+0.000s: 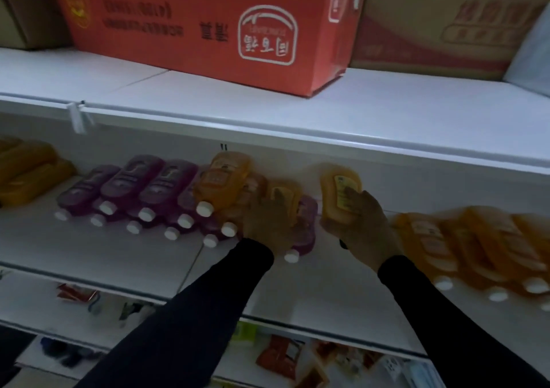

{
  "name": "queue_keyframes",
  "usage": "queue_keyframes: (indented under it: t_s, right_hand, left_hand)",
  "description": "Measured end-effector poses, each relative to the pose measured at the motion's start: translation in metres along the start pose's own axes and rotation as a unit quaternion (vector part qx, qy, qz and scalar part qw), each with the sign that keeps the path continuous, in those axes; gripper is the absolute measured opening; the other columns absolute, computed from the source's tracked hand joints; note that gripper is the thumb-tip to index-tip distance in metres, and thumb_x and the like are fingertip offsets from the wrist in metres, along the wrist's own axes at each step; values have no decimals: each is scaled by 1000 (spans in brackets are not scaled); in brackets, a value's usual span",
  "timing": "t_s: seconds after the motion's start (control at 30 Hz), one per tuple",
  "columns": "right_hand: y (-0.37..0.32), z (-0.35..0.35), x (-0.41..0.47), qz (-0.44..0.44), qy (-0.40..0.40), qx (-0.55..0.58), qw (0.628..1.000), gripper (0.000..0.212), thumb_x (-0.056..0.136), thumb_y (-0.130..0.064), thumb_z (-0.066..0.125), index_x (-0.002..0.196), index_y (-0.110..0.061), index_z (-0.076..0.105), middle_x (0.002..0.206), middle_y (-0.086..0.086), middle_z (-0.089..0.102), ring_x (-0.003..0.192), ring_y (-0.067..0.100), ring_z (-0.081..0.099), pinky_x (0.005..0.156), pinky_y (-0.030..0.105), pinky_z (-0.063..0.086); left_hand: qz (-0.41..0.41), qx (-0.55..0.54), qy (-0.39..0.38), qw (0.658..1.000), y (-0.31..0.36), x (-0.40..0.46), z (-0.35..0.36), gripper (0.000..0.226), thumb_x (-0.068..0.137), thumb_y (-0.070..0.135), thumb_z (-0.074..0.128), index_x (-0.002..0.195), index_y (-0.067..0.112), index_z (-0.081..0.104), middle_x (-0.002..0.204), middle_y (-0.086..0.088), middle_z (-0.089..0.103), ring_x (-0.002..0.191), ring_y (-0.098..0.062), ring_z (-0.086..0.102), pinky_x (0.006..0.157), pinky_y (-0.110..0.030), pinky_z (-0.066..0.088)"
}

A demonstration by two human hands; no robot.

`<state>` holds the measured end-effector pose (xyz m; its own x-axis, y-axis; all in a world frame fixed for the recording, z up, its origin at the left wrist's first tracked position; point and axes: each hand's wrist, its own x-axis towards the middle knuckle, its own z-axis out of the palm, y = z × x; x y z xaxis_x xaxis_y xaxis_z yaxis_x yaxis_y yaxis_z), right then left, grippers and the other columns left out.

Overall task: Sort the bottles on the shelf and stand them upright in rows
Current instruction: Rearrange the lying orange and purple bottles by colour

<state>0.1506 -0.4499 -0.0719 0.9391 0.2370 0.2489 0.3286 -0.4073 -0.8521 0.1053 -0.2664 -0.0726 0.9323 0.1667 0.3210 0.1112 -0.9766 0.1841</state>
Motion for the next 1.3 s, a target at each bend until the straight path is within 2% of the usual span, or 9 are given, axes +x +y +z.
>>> queue_keyframes:
  t_s: [0.1,0.23,0.33,0.43,0.6,0.77,0.9,1.1,1.3]
  right_hand:
    - [12,-15,-10,2,4,6,1000,60,67,-19,84,111,-30,44,98,-14,50,65,-1,59,46,15,44]
    - [20,-34,-21,12,-44,-46,998,74,77,-34,79,141,-27,42,140,-4,42,121,15,47,84,14,29]
    - [26,-46,-27,-2,-67,-67,996,77,81,-36,76,146,-26,36,150,1,36,136,18,36,91,12,19]
    - [31,-53,-31,-14,-80,-73,994,75,82,-35,74,146,-24,37,151,0,34,132,16,37,89,8,17]
    - [33,-46,-34,-40,-47,4,998,58,76,-6,79,125,-17,52,123,-5,49,82,-26,48,67,-7,34]
    - [20,-24,-32,-66,-95,12,993,76,73,-26,81,138,-32,43,154,5,27,132,14,39,108,34,39]
    - [-6,5,-33,-119,-110,0,987,82,70,-37,81,140,-40,39,155,-1,22,125,-9,29,93,-3,24]
    - [-74,71,-36,-163,-153,-10,975,86,62,-58,78,139,-39,44,152,-1,33,136,17,38,110,32,35]
    - [-156,183,-61,-193,-171,37,965,69,57,-65,73,119,-62,44,113,-42,54,102,-21,49,81,-4,33]
  left_hand:
    - [-94,35,-80,992,7,12,20,88,83,61,52,146,7,26,151,-17,31,134,-39,33,107,-47,28]
    - [-152,35,-85,984,22,11,28,96,74,66,60,146,10,27,147,-19,33,131,-40,32,104,-49,26]
    - [-169,-21,-64,983,29,-6,38,97,73,62,63,147,14,21,145,-16,34,126,-38,37,101,-46,30]
    - [-166,-81,-37,982,30,-19,37,95,76,61,64,150,20,20,148,-15,33,125,-37,39,100,-43,30]
    - [-55,-169,63,982,24,-38,11,52,79,48,71,122,22,59,122,-3,64,110,-25,60,91,-28,40]
    - [-138,-238,57,960,-4,-68,-19,42,72,44,74,111,36,60,110,21,63,100,-5,59,78,-18,40]
    - [-186,-267,121,938,-38,-89,-54,38,64,49,74,99,36,62,87,22,68,79,7,61,57,-7,40]
    - [-228,-240,188,925,-125,-128,-101,56,63,52,76,113,39,55,90,20,62,80,4,55,63,-15,45]
    - [-280,-195,203,918,-246,-178,-135,69,64,57,74,127,38,52,97,12,52,86,-4,52,63,-13,37]
